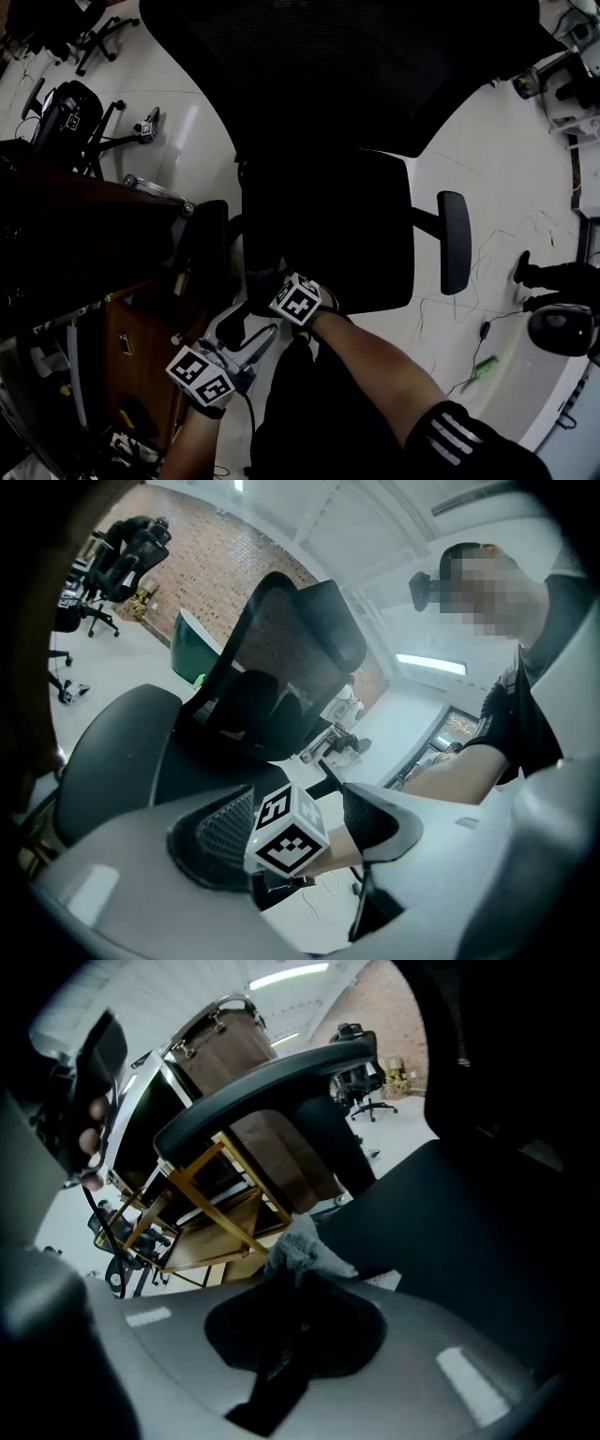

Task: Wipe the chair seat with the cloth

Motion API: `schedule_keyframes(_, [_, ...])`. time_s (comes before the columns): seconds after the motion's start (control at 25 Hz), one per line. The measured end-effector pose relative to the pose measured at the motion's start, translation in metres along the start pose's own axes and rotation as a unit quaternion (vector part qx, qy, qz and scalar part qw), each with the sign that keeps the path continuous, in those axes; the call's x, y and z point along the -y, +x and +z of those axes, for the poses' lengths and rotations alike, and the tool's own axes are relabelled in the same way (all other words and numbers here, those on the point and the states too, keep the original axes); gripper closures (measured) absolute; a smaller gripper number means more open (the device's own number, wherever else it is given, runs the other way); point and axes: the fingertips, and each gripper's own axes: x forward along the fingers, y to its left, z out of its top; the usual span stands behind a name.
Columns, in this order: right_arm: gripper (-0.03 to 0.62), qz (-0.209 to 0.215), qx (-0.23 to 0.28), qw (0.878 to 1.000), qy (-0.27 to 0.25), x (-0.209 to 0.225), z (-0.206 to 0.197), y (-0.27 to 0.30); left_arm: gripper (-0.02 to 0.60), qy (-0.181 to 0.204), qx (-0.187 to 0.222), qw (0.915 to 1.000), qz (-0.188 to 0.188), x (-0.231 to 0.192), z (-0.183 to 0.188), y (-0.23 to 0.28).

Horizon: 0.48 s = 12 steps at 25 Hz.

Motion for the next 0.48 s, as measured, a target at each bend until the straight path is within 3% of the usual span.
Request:
schedule_keyframes(0.16, [0.559,0.013,-0.035,0.998,-0.042,-0.020,-0.011,0.027,0.261,-0.005,0.002,1.0000,0.007,-0.004,-0.007,-0.008])
schedule_keyframes(0.48, [0.559,-0.006,-0.059,0.998,-0.037,0.004,-0.079,0.007,0.261,-0.013,-0.008,0.9999,-0.002,0.003,-0.018,0.005])
